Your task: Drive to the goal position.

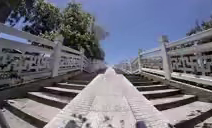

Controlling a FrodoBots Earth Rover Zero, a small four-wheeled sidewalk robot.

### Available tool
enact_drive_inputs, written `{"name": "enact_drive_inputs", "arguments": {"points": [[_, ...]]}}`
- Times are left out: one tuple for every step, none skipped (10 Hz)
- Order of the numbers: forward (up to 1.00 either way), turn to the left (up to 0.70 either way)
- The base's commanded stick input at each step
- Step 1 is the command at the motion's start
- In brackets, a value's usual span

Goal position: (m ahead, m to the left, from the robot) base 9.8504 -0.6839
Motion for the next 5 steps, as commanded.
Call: {"name": "enact_drive_inputs", "arguments": {"points": [[0.45, 0.00], [0.45, 0.00], [0.45, 0.00], [0.45, 0.00], [0.45, 0.00]]}}
